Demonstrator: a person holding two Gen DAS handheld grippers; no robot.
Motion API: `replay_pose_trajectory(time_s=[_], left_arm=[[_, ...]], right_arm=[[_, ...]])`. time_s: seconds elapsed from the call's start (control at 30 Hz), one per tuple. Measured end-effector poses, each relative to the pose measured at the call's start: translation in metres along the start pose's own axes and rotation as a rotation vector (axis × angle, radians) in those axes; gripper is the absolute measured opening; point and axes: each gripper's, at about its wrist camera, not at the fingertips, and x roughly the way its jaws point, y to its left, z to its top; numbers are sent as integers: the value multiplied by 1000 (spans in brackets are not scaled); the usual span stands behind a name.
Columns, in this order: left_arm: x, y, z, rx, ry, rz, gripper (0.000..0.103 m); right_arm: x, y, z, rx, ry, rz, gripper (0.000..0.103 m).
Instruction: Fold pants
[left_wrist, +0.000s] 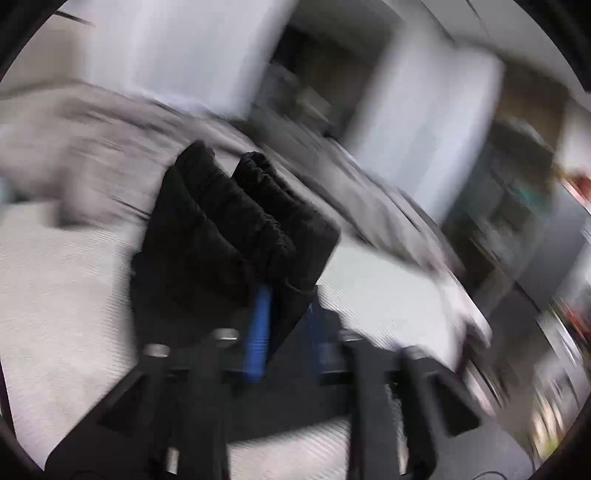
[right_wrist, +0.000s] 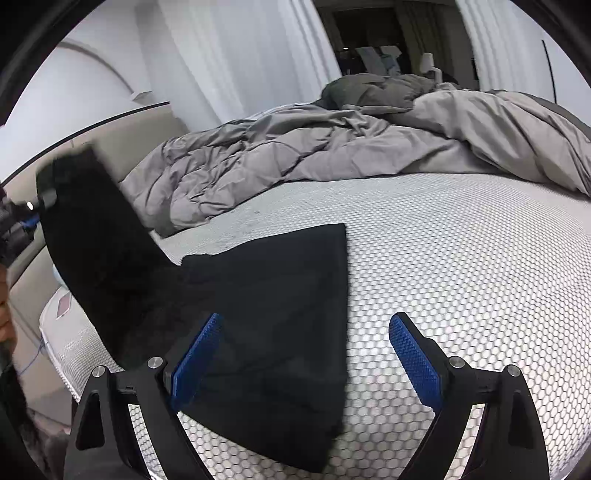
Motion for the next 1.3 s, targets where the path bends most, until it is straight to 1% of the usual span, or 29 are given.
replay_pose_trajectory(time_s=[0.03, 0.07, 0.1, 0.17, 0.2, 0.23, 0.27, 0.3, 0.33, 0.37, 0.4, 0.43, 0.47, 0.5, 0.53, 0.57, 0.63, 0.73, 0.8, 0.87, 1.07, 1.1, 1.13, 1.17, 1.2, 1.23, 1.27, 1.3], left_arm=[[24, -17, -7, 17, 92, -121, 46], [42, -27, -16, 19, 156, -201, 45], [50, -33, -24, 21, 178, -217, 45], [52, -32, -33, 54, 158, -195, 49], [46, -25, -39, 82, 136, -175, 55], [45, -15, -40, 83, 119, -152, 66], [42, 4, -42, 76, 96, -107, 72], [42, 23, -44, 67, 69, -46, 79], [40, 46, -52, 49, 36, 40, 79], [49, 69, -50, 32, 21, 90, 79], [53, 91, -58, -1, 14, 149, 79], [57, 115, -66, -53, 33, 223, 78], [60, 134, -73, -87, 72, 274, 76], [61, 148, -76, -110, 88, 289, 71], [60, 160, -80, -137, 92, 294, 71], [54, 169, -85, -159, 89, 298, 71], [51, 184, -86, -194, 91, 295, 71], [46, 196, -94, -205, 103, 318, 71], [54, 212, -93, -205, 100, 331, 71], [57, 217, -97, -205, 104, 339, 71], [63, 209, -94, -207, 133, 338, 71], [63, 205, -94, -202, 132, 338, 71], [64, 203, -94, -195, 131, 340, 71], [65, 200, -92, -190, 132, 341, 71], [65, 198, -92, -184, 132, 342, 71], [65, 195, -92, -177, 134, 344, 71], [65, 193, -92, -173, 137, 346, 71], [67, 191, -92, -169, 141, 346, 71]], right_arm=[[0, -4, 0, 9, -1, -10, 93], [0, -8, 0, 21, 3, -20, 93], [1, -12, 0, 28, 10, -24, 93], [3, -20, -1, 39, 33, -47, 93], [4, -23, -2, 45, 43, -60, 93], [5, -26, -3, 51, 53, -69, 93], [6, -29, -5, 60, 66, -74, 93], [7, -32, -5, 67, 74, -71, 93], [7, -32, -6, 71, 76, -57, 93], [7, -32, -5, 75, 79, -34, 93], [8, -30, -5, 81, 84, -1, 93], [10, -27, -4, 101, 94, 62, 92], [14, -26, -4, 127, 108, 134, 91], [18, -23, -3, 149, 124, 201, 86], [24, -18, -4, 172, 145, 272, 78], [29, -13, -5, 185, 168, 319, 74], [40, -3, -5, 180, 208, 358, 65], [57, 12, -8, 146, 253, 341, 63], [71, 14, -10, 147, 295, 288, 63], [83, 12, -12, 172, 339, 254, 59], [93, 11, -6, 188, 355, 267, 59], [97, 11, -4, 195, 355, 269, 56], [98, 12, -2, 199, 351, 278, 49], [99, 15, 0, 191, 349, 267, 44], [99, 17, 0, 175, 345, 254, 25], [98, 20, 1, 152, 335, 235, 13], [95, 22, 1, 135, 319, 228, 12], [93, 24, 3, 133, 294, 235, 8]])
